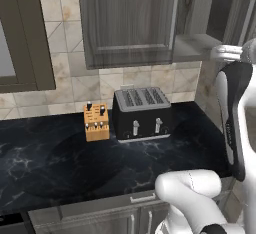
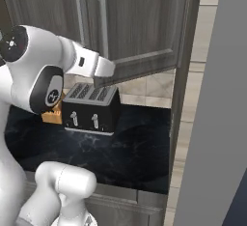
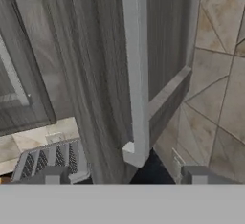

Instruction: Open the cabinet. Pick the spray and place it next to the sink. Then close the cabinet.

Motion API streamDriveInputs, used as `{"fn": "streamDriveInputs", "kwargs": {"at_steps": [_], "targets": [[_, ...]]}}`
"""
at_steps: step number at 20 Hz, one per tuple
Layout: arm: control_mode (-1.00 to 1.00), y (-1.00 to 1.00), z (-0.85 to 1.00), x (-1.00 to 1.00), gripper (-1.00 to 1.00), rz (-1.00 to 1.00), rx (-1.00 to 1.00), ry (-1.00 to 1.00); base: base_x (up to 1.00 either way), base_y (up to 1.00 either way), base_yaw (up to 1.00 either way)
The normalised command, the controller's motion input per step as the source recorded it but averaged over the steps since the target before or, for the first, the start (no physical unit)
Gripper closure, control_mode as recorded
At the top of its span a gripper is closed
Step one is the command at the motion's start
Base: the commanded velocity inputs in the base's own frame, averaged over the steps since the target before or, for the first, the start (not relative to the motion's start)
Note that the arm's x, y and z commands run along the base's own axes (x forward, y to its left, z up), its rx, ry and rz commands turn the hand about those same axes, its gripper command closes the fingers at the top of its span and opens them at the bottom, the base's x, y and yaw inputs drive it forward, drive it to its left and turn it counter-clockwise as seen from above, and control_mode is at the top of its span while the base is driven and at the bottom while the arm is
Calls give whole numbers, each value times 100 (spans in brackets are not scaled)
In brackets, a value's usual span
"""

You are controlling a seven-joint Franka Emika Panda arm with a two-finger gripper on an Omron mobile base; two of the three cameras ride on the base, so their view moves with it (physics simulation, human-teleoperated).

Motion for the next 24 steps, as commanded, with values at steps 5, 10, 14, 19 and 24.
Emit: {"fn": "streamDriveInputs", "kwargs": {"at_steps": [5, 10, 14, 19, 24], "targets": [[-100, 55, 22, -50, -100, 2, 0, 0, 0, 0, 0], [-100, 24, 12, -3, -100, 3, -15, 12, 0, 0, 0], [-100, 26, 0, 22, -100, 0, -31, 19, 0, 0, 0], [-100, 19, -4, 14, -100, -2, -32, 7, 0, 0, 0], [-100, 0, -21, 8, -100, -4, -24, 1, 0, 0, 0]]}}
